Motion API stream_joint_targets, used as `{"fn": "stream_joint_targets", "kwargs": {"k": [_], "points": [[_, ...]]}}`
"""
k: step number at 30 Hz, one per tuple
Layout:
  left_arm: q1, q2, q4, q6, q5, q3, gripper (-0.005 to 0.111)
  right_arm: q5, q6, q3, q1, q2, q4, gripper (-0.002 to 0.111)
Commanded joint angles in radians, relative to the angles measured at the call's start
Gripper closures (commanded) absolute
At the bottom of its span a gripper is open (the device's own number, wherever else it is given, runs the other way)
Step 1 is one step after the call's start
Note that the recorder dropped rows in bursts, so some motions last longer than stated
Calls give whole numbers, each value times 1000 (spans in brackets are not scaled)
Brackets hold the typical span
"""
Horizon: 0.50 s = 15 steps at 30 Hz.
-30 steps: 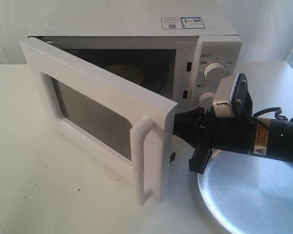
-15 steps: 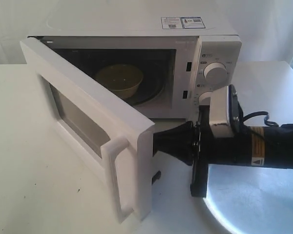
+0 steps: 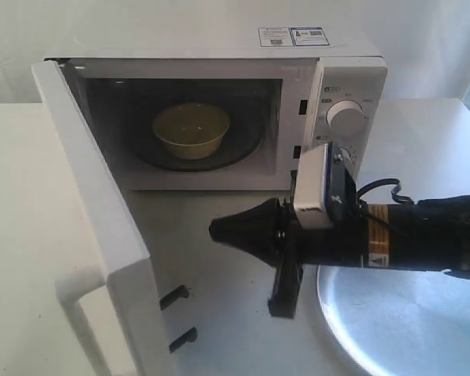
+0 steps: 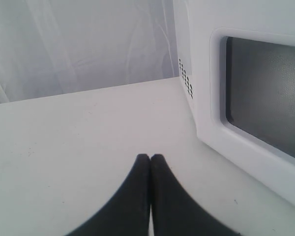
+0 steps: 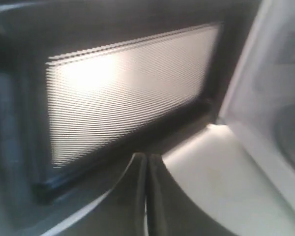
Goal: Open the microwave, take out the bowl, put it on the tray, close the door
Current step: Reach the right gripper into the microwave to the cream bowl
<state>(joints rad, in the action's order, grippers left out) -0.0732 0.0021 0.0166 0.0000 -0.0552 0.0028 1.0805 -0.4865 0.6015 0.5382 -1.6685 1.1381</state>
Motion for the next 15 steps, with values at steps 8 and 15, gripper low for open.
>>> {"fn": "stream_joint_targets", "kwargs": {"k": [8, 15], "points": [[4, -2, -8, 0, -4, -3, 107, -432, 123, 259, 171, -141, -252, 108], [4, -2, -8, 0, -4, -3, 107, -536, 147, 405, 182, -185, -257, 106]]}}
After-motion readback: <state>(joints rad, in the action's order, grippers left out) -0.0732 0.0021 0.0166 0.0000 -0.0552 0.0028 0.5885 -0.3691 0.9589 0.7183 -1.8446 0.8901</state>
